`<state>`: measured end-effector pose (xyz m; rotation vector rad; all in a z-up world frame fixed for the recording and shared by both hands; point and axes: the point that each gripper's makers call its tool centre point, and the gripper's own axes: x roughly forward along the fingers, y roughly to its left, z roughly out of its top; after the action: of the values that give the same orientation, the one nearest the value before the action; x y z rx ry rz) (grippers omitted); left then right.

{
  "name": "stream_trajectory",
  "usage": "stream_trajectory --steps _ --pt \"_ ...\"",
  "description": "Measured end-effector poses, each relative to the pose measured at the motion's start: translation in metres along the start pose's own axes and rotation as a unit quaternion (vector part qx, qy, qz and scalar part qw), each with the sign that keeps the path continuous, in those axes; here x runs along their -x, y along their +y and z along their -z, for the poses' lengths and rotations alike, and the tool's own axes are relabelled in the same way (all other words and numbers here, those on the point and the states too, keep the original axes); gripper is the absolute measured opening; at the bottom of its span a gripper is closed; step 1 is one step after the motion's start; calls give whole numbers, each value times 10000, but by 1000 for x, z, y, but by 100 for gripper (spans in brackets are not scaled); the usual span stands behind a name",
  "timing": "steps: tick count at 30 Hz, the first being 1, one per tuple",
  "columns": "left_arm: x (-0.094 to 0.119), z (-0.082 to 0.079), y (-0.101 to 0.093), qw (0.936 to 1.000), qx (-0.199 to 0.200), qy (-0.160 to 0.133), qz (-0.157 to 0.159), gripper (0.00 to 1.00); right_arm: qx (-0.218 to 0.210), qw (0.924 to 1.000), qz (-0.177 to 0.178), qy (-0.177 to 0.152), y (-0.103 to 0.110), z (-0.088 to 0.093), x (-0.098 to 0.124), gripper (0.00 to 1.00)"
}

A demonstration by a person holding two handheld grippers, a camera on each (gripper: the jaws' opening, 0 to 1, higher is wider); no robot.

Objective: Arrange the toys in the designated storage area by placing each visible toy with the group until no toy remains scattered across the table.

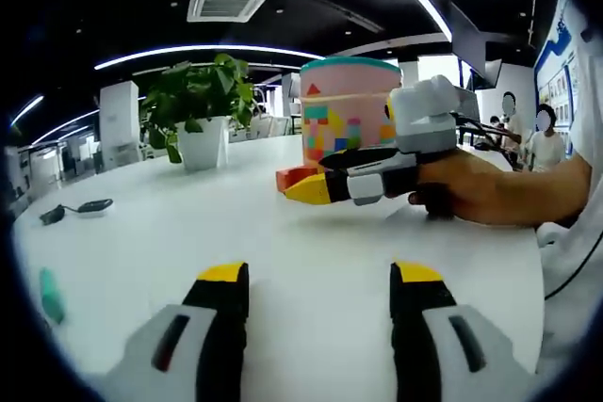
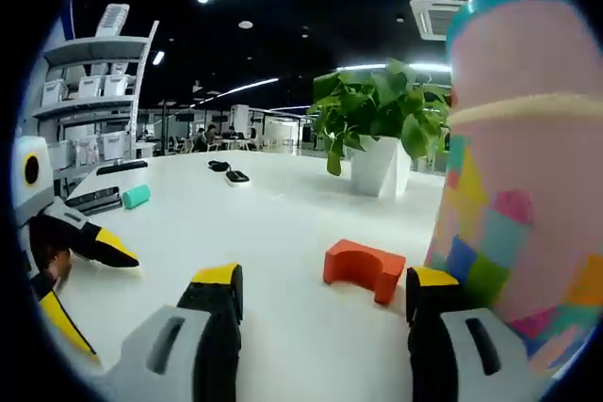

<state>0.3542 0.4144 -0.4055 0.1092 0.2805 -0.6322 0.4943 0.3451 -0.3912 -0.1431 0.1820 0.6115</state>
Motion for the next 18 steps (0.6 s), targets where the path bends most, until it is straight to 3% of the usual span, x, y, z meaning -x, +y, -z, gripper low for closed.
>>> stream_trajectory --steps 18 --pt "0 0 0 10000 -5 7 -3 62 8 9998 -132 157 5 0 -29 72"
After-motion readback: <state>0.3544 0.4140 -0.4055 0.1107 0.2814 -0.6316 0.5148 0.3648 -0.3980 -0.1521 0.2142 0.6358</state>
